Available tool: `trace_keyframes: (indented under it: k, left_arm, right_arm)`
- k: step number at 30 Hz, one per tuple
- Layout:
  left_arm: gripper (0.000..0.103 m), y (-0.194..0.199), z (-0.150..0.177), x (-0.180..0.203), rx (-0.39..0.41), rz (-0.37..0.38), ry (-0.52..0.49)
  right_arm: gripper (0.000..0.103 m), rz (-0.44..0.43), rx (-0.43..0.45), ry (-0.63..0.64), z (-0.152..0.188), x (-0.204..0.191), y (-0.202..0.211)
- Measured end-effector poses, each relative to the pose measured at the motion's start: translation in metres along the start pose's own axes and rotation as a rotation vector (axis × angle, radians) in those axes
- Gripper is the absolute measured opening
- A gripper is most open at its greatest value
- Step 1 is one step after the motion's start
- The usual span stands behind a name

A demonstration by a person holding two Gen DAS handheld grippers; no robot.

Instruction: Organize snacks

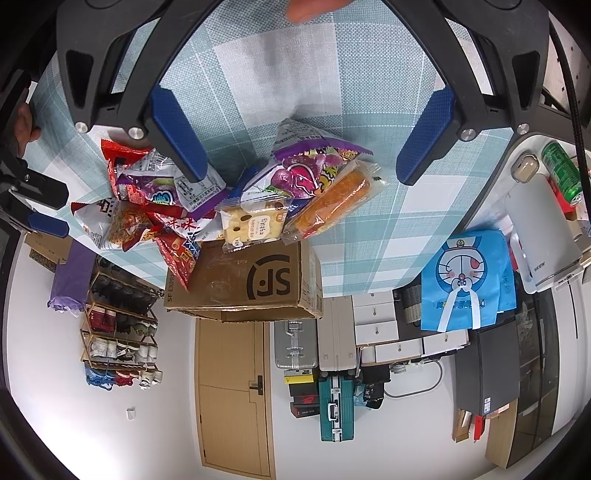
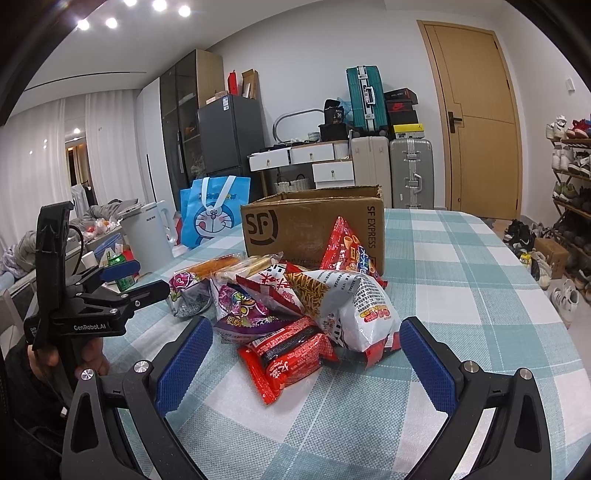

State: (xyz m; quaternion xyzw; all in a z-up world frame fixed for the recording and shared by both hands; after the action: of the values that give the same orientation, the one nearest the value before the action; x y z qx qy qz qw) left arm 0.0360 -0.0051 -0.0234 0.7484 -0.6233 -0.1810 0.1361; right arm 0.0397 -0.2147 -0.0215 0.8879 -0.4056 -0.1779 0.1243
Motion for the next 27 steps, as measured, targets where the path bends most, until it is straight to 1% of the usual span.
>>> trace_keyframes:
  k: [8,15,20,23,25,27]
  left_arm:
    - [0.102,0.000,-0.001,0.000,0.000,0.001,-0.004]
    - [0.102,-0.007,0.000,0.000,-0.029,-0.012,0.013]
    - [0.102,-0.009,-0.004,-0.003,-0.057,-0.006,0.017]
    - [0.102,-0.013,-0.008,-0.003,-0.069,-0.001,0.017]
    - [0.102,-0.015,-0.010,-0.001,-0.067,-0.005,0.006]
    - [0.102,-0.018,-0.011,0.001,-0.074,0.007,-0.002]
  right_arm:
    - [0.103,-0.001,-0.009,-0.030,-0.002,0.005,0.000]
    - [0.103,-0.005,-0.034,-0.077,-0.005,0.013,-0.001]
    - [0.103,0.040,-0.029,-0.087,-0.011,0.020,0.000]
    - [0.103,0.043,-0.042,-0.106,-0.014,0.026,-0.002]
    - [0.103,0.061,-0.047,-0.118,-0.018,0.031,-0.004]
    - [0.103,0.048,-0.063,-0.140,-0.019,0.035,-0.008]
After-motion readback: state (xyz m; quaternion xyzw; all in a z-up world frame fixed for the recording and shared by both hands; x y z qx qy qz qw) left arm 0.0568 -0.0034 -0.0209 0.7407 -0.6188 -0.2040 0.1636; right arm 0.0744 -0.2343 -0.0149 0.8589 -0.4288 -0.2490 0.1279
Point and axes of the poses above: each gripper's, at about its wrist camera, not at the fingertips, and y roughly against the way its jaws point, x to its right, z to its underside, the point moved 4 cm from there along -y, roughly the way its jaws point, and after that the axes turned 11 degrees about -z, right-handed, at the moved point
